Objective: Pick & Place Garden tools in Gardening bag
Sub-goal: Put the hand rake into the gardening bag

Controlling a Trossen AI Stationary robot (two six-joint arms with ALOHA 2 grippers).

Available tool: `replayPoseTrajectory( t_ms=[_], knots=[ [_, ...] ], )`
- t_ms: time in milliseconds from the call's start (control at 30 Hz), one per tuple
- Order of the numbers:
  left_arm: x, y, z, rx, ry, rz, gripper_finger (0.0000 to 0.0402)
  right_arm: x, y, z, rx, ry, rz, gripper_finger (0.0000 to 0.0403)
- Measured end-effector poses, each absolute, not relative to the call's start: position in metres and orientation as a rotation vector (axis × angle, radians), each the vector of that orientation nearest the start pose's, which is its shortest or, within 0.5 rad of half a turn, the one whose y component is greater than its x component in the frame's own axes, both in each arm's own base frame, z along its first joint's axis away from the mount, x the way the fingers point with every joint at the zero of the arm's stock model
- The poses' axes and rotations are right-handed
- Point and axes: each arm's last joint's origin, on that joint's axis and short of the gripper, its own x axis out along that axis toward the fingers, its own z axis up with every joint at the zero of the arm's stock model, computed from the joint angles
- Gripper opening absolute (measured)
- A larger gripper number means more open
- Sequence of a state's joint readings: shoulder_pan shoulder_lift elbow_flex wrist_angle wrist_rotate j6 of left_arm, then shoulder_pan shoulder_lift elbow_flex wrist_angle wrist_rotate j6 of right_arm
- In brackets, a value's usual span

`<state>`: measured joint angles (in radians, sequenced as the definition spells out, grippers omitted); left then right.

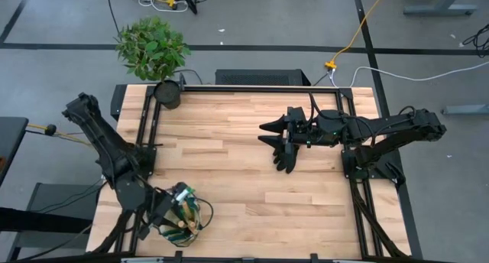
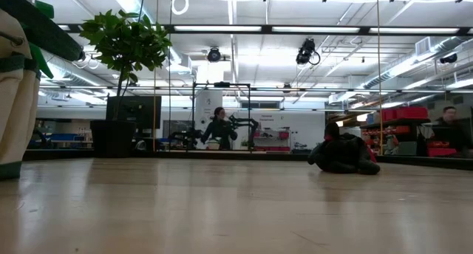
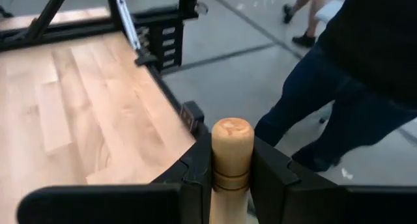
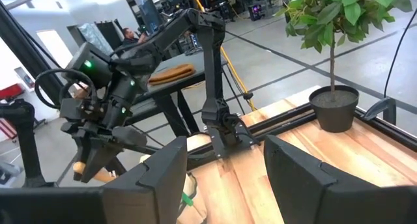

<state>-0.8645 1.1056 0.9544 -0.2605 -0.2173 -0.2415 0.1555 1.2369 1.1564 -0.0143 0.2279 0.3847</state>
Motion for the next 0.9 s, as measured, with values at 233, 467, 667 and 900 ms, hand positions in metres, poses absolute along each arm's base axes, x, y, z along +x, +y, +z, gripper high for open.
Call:
replayPoseTrajectory(
  t_ms=[233,467,667,900],
  knots=[
    [0.161,-0.179,0.280,-0.080,0.458,-0.550,0.0077,0.276,0.037,0.384,0.366,0.078,-0.089,0.0206],
    [0.161,-0.177,0.271,-0.080,0.446,-0.508,0.0077,0.276,0.037,0.384,0.366,0.077,-0.089,0.0206],
    [0.161,-0.177,0.269,-0.068,0.446,-0.498,0.0077,0.276,0.037,0.385,0.368,0.074,-0.080,0.0206],
    [0.160,-0.176,0.268,-0.063,0.460,-0.494,0.0077,0.276,0.037,0.384,0.368,0.074,-0.078,0.0206]
  ],
)
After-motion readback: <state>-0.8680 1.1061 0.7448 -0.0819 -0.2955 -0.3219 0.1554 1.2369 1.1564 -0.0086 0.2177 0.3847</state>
